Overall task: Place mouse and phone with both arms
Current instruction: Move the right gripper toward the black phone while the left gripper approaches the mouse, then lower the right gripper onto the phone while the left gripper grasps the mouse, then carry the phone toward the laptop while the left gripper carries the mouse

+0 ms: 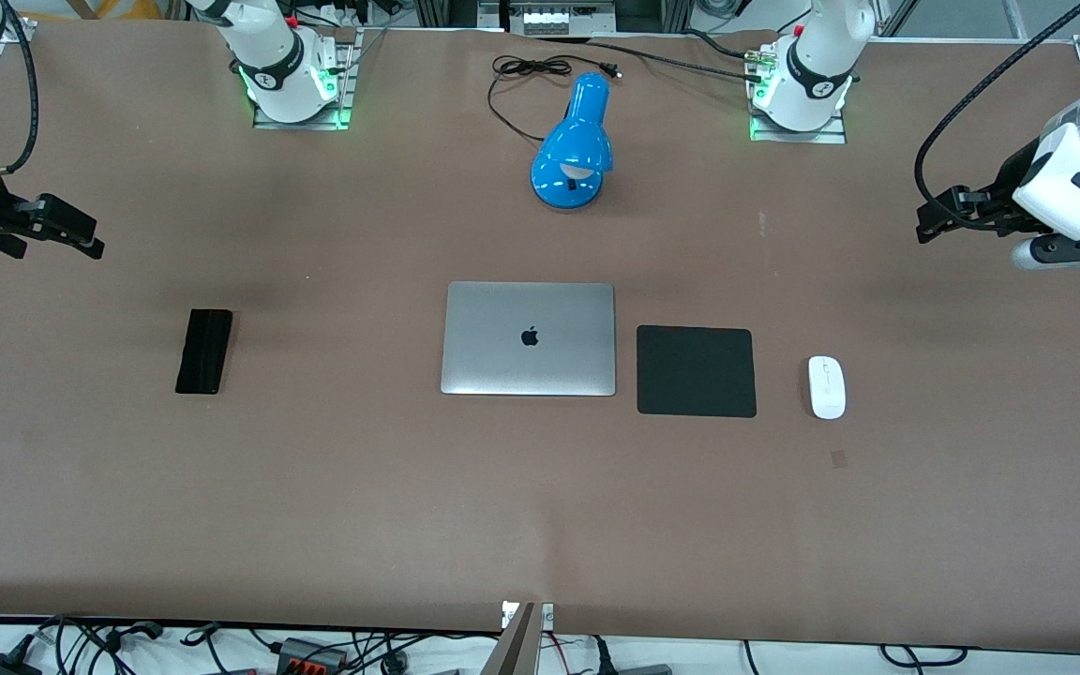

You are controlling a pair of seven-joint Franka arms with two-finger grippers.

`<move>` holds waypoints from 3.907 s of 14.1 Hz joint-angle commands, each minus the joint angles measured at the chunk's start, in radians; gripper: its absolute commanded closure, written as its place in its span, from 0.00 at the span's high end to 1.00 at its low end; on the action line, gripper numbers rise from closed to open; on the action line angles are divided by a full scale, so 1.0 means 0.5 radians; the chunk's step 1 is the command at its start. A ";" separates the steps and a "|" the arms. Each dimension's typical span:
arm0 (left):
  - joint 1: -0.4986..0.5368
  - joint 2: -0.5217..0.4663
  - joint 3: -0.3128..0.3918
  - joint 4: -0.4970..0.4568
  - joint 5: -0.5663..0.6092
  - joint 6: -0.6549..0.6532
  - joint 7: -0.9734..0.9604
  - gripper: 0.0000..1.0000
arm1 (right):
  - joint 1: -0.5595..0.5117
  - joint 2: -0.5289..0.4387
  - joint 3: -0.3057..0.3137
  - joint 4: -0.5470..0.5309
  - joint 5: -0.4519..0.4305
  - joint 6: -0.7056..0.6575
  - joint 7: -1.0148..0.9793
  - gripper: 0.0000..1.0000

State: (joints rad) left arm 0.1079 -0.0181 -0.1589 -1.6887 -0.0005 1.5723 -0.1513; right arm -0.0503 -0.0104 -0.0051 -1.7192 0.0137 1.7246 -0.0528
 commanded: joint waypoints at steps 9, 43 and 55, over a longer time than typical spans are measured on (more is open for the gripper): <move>0.051 0.192 0.014 0.174 0.001 0.089 0.063 1.00 | -0.010 -0.007 0.013 -0.025 -0.021 -0.019 -0.026 1.00; 0.005 1.358 0.002 0.006 0.191 1.230 0.284 1.00 | -0.169 1.242 -0.002 -0.252 -0.092 0.901 0.072 1.00; 0.024 1.420 0.008 0.003 0.191 1.292 0.315 1.00 | -0.157 1.297 -0.002 -0.252 -0.092 0.895 0.066 1.00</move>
State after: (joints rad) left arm 0.1085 0.6829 -0.1503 -1.6786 0.0740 2.1908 -0.0125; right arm -0.1234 0.6371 -0.0158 -1.8360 -0.0256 2.1611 -0.0347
